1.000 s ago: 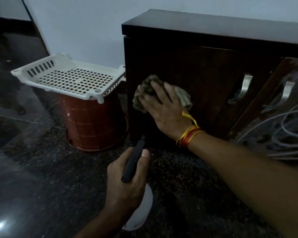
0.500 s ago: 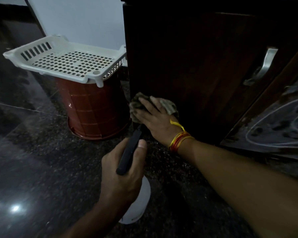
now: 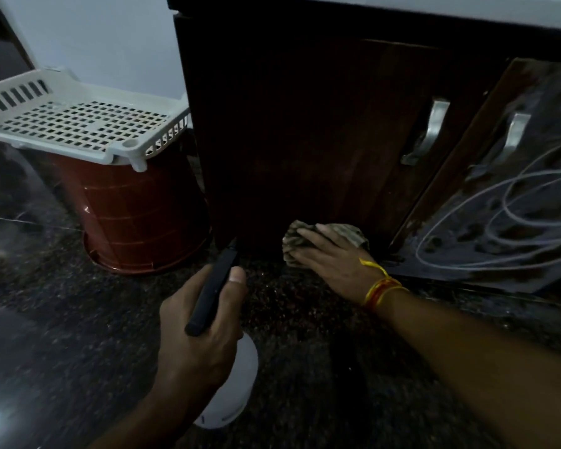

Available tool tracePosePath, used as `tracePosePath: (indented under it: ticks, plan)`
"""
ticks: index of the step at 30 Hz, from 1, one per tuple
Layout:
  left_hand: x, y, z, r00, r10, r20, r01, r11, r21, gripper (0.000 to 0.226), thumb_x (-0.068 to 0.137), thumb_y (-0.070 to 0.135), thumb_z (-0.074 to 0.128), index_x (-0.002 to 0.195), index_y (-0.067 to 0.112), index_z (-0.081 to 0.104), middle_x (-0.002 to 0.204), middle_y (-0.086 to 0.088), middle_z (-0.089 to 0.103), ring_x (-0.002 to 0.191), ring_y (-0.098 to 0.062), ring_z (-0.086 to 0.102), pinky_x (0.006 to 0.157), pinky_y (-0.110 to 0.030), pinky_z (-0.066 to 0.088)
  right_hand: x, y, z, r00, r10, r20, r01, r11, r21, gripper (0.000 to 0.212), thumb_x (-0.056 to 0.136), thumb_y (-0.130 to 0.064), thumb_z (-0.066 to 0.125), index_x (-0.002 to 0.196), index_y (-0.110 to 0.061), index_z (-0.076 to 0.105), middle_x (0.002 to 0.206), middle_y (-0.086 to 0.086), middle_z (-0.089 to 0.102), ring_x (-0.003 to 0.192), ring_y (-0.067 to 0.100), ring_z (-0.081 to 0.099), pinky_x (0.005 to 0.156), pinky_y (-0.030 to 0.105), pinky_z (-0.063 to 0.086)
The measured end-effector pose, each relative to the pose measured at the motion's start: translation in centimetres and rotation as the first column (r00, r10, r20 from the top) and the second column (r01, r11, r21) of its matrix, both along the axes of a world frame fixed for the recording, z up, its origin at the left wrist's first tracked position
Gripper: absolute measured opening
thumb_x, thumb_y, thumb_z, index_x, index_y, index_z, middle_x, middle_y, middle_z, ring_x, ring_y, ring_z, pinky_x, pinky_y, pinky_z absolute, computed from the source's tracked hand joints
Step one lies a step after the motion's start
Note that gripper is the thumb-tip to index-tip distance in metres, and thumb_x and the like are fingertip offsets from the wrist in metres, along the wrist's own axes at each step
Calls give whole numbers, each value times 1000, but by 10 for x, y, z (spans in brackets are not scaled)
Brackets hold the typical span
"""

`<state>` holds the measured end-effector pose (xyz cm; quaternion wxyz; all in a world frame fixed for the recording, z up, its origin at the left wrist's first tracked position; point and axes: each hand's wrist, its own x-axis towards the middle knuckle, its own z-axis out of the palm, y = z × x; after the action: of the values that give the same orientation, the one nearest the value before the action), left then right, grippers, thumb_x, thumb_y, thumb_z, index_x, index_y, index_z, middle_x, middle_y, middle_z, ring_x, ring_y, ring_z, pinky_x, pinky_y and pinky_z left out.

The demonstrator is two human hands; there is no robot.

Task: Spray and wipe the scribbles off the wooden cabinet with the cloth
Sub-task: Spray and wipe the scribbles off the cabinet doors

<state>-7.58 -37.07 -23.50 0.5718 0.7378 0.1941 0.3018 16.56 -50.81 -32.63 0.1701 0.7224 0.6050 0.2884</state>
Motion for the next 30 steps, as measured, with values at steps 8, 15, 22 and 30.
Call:
tracePosePath:
  ticks: [8,15,22,30]
  plan:
    - [11,-22,1,999,-51,15,51,998,-30,78,65,95,42,79,21,64,72,-9,63,44,-9,53,47,-14,45,-10,2,52,981,-183,63,158,945,286,59,94,-8,43,150,-15,28,157,0,30,142,33,17,120,48,1]
    - [16,-31,3,995,-83,52,85,996,-32,85,68,93,42,85,13,65,68,-16,63,41,-7,54,47,-13,45,-1,-55,6,982,-184,32,186,976,-114,55,85,-14,37,138,-15,51,137,1,57,138,33,35,120,47,-9]
    - [10,-29,-1,997,-76,27,77,996,-47,89,62,96,44,85,13,67,60,-17,57,48,-21,56,46,-14,45,10,-74,3,997,-52,56,54,998,-26,33,94,-11,49,125,-7,61,126,9,64,134,36,35,117,49,18]
    - [32,-61,20,986,-160,40,162,986,-50,58,78,80,51,78,23,64,75,-17,58,46,-24,49,48,-21,44,-32,-80,70,978,132,-160,-106,981,162,43,105,-16,24,116,-7,65,134,9,59,120,43,55,89,46,52]
